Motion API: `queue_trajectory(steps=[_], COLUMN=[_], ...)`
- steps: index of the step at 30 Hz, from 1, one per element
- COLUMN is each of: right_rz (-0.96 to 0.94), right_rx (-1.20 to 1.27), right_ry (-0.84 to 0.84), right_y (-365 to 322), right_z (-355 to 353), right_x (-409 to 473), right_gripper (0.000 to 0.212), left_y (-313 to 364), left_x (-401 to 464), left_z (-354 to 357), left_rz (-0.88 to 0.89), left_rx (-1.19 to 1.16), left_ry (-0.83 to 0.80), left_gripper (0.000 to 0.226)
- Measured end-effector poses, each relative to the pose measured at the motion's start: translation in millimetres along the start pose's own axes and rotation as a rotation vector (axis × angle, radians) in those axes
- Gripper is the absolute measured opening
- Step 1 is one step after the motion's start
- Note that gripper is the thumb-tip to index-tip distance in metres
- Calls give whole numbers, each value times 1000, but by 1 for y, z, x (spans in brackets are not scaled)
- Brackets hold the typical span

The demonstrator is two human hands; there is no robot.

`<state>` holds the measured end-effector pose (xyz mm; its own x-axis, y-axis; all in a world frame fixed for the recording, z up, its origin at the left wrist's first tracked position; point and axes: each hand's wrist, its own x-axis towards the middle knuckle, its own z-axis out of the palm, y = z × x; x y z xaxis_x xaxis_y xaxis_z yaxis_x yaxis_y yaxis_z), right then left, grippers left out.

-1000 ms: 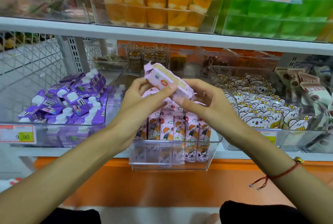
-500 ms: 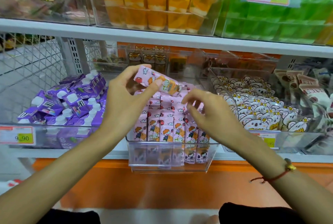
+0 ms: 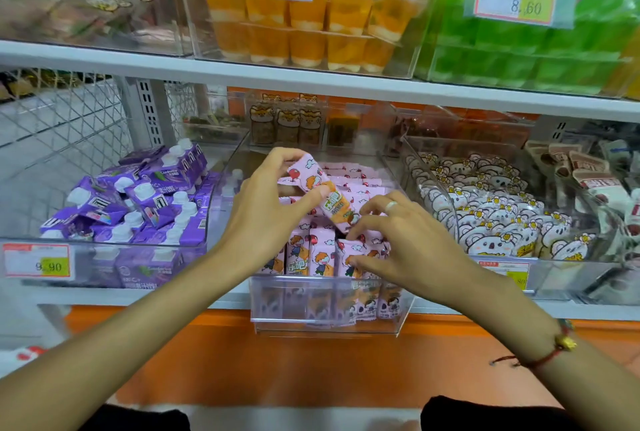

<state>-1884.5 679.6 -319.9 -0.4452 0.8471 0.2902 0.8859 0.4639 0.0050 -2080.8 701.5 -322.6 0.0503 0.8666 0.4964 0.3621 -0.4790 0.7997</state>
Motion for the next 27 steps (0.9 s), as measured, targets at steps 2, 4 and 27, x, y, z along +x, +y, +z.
queue_trajectory(steps=[2, 4, 27], right_rz=[9, 8, -42], right_rx=[25, 51, 23], right_ry=[-4, -5, -2], right_y=[0, 1, 10], right_z=[-2, -4, 1], right_x=[-3, -6, -7], right_gripper=[38, 37, 37], left_y=[1, 3, -3], left_x=[4, 9, 35], left_z=[0, 2, 20], left_rz=[15, 50, 276], left_rx=[51, 129, 684], left_ry=[-32, -75, -580], left_gripper=[36, 35, 29])
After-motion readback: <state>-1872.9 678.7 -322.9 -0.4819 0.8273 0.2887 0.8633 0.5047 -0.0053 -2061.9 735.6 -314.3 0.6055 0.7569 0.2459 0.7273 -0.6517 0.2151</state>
